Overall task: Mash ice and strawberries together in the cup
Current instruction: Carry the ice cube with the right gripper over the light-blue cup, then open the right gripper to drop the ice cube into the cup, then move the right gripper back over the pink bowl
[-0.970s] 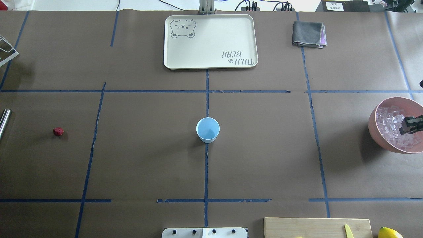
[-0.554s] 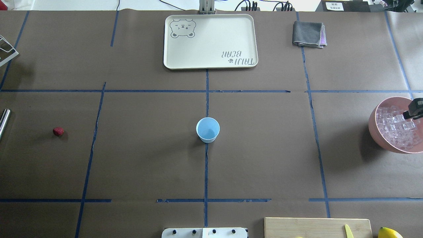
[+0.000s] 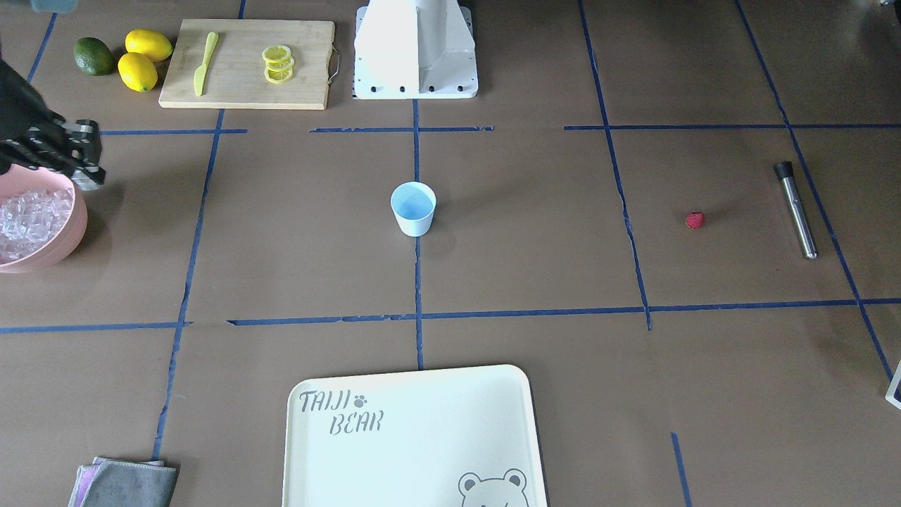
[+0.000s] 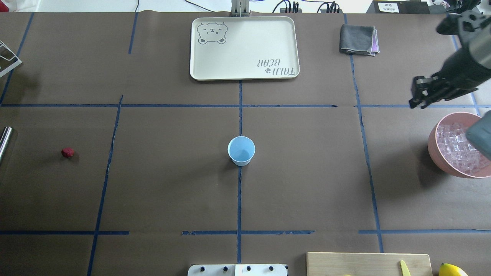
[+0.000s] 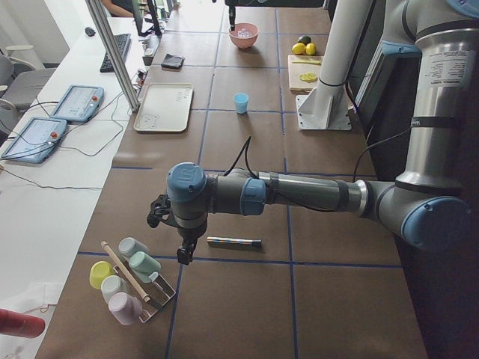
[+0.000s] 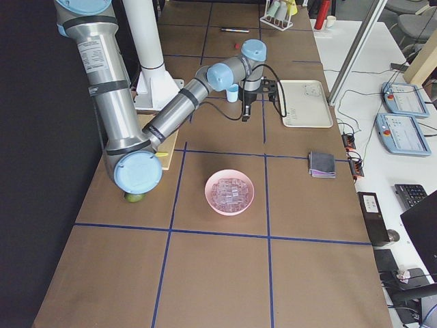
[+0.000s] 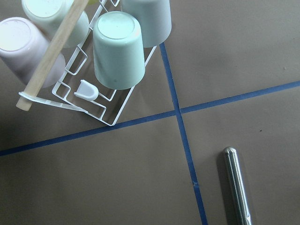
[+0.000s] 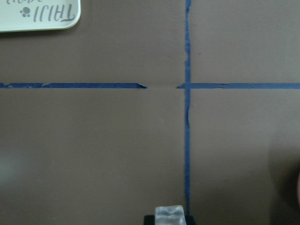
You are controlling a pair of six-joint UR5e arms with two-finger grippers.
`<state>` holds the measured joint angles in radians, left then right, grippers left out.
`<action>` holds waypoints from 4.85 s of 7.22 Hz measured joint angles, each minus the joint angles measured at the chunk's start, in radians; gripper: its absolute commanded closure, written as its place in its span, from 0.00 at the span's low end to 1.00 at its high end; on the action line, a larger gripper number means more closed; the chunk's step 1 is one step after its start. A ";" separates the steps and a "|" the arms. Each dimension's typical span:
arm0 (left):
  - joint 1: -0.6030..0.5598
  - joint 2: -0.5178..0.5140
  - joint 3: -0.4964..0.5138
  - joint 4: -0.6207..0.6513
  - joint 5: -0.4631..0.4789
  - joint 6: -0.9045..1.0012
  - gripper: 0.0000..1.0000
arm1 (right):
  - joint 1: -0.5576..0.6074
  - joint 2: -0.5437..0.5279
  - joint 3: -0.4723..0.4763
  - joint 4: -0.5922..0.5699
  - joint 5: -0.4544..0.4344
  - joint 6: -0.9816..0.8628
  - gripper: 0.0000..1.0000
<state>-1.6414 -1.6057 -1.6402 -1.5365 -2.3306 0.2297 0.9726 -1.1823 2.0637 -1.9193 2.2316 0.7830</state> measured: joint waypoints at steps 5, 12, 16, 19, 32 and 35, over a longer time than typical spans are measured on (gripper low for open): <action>0.000 0.008 -0.026 0.001 0.000 -0.007 0.00 | -0.312 0.427 -0.313 0.050 -0.217 0.398 1.00; 0.000 0.021 -0.030 0.001 -0.002 -0.007 0.00 | -0.443 0.558 -0.565 0.129 -0.318 0.509 0.98; 0.000 0.021 -0.037 0.001 -0.003 -0.007 0.00 | -0.452 0.545 -0.558 0.105 -0.293 0.511 0.96; -0.002 0.021 -0.038 0.001 -0.003 -0.007 0.00 | -0.466 0.544 -0.557 0.103 -0.290 0.513 0.59; -0.002 0.021 -0.074 0.041 -0.003 -0.009 0.00 | -0.450 0.487 -0.403 0.094 -0.312 0.540 0.01; -0.002 0.021 -0.074 0.044 -0.003 -0.009 0.00 | -0.371 0.286 -0.047 -0.017 -0.336 0.471 0.01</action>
<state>-1.6431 -1.5846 -1.7137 -1.4927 -2.3332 0.2209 0.6020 -0.8960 2.0169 -1.9359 1.8959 1.2544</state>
